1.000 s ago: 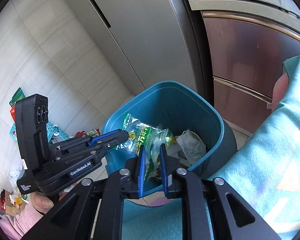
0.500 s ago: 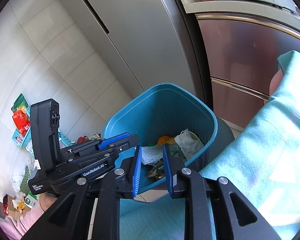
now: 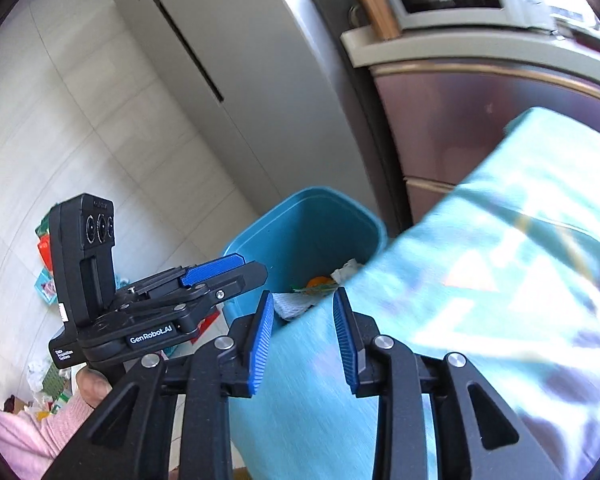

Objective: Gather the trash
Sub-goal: 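Move both open grippers back over the table toward the peel and gold wrapper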

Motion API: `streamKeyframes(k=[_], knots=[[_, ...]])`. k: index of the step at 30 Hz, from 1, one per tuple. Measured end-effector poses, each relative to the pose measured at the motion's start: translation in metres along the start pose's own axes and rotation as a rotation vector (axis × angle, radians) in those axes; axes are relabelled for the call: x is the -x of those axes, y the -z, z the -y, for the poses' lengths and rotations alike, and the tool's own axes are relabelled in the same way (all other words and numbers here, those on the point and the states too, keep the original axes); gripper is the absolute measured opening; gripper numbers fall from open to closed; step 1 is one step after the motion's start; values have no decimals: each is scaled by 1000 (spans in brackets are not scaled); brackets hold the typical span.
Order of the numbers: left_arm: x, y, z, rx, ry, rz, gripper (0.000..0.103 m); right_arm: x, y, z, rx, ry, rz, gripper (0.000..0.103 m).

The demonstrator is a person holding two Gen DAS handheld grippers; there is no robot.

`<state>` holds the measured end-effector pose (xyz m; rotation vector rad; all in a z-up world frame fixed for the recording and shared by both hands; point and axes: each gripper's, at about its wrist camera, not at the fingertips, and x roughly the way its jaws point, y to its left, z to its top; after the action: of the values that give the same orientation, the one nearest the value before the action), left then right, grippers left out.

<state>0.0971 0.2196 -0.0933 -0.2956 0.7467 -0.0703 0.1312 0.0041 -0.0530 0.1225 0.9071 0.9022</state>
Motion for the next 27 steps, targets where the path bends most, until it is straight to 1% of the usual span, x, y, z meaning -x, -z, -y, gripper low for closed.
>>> streamKeyframes(k=[3, 7, 10, 11, 15, 16, 18, 20, 23, 27], knots=[[2, -1, 25, -43, 54, 5, 56, 30, 8, 10, -19, 31, 50, 33], [-2, -1, 64, -106, 126, -4, 57, 72, 20, 34, -64, 101, 113, 35], [-8, 0, 93, -154, 174, -18, 58, 103, 34, 55, -109, 172, 151, 37], [-10, 1, 104, -170, 189, -23, 59, 112, 38, 61, -126, 191, 162, 38], [-20, 4, 145, -221, 244, -45, 60, 150, 57, 88, -193, 282, 205, 39], [-22, 5, 154, -234, 255, -50, 60, 159, 62, 94, -211, 306, 217, 40], [-27, 8, 173, -261, 277, -62, 60, 177, 73, 106, -243, 345, 243, 45], [-33, 8, 192, -290, 294, -70, 61, 194, 81, 119, -274, 386, 268, 45], [-42, 7, 222, -333, 329, -86, 62, 224, 96, 140, -315, 440, 307, 50], [-59, 4, 259, -391, 355, -116, 62, 251, 110, 166, -374, 512, 354, 52]])
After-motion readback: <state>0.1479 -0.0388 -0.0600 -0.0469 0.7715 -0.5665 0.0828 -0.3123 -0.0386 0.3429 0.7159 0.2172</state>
